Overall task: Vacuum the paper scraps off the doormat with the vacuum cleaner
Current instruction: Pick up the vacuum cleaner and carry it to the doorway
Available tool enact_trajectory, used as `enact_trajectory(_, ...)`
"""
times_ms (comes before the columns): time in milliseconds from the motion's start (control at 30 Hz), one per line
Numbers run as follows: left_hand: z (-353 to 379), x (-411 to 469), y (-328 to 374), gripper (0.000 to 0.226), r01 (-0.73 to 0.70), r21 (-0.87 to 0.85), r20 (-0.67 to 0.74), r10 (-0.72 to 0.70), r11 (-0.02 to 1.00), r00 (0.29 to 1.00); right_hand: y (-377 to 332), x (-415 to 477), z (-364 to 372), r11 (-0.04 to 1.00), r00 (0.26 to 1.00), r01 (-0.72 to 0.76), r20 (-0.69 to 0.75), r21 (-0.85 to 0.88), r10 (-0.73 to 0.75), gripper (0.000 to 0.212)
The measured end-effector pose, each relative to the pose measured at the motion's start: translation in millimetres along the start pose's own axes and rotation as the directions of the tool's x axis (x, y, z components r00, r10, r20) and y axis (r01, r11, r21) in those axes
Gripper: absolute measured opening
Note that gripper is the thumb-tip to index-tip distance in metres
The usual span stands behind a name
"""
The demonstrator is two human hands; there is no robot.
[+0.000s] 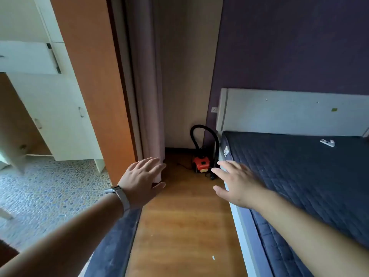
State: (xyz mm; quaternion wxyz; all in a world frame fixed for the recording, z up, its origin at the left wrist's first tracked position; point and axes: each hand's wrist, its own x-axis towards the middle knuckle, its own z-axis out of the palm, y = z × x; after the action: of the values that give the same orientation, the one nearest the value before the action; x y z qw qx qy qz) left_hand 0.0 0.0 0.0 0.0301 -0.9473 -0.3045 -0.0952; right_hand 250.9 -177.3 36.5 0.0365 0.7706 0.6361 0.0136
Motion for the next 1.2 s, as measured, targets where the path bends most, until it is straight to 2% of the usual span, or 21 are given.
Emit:
enact_trajectory(233,24.4,70.3,-48.7,0.072,-0.052,-0.004,0.012,0.052,0.999,0.999,0.6,77.9,11.0,0.999,0.999,-0.049,-0.001,0.013,0.049,0.061)
enact_trajectory(400,42.4,123.8,-60.8,0.071,-0.09,0.017,0.051,0.089,0.996,0.995,28.5,118.7,15.5,0.995,0.995,-0.1,0.015,0.023,0.1,0.072)
enact_trajectory(533,63.7,175.3,-61.6,0.071,-0.08,0.042,0.09,0.076,0.996,0.993,68.2,155.2,32.7,0.995,0.995,-0.095,0.044,0.016,0.094,0.059)
enact_trajectory(800,100.5,309.5,-57.0,0.084,-0.034,0.066,0.165,0.023,0.997,0.986,171.5,266.1,61.6,0.99,0.995,-0.098,0.029,0.104,0.096,0.051)
enact_trajectory(933,110.4,378.2,-50.7,0.09,-0.001,0.049,0.178,-0.008,0.999,0.984,226.9,315.1,62.7,0.989,0.996,-0.079,0.043,0.123,0.075,0.057)
enact_trajectory(1067,123.7,433.1,-51.7,0.091,0.015,0.063,0.185,-0.026,0.998,0.982,273.0,359.2,63.8,0.989,0.997,-0.076,0.026,0.123,0.073,0.077)
enact_trajectory(1200,137.6,477.2,-62.3,0.089,0.024,0.065,0.178,-0.035,0.998,0.983,300.4,398.7,69.7,0.99,0.997,-0.072,0.034,0.125,0.068,0.068)
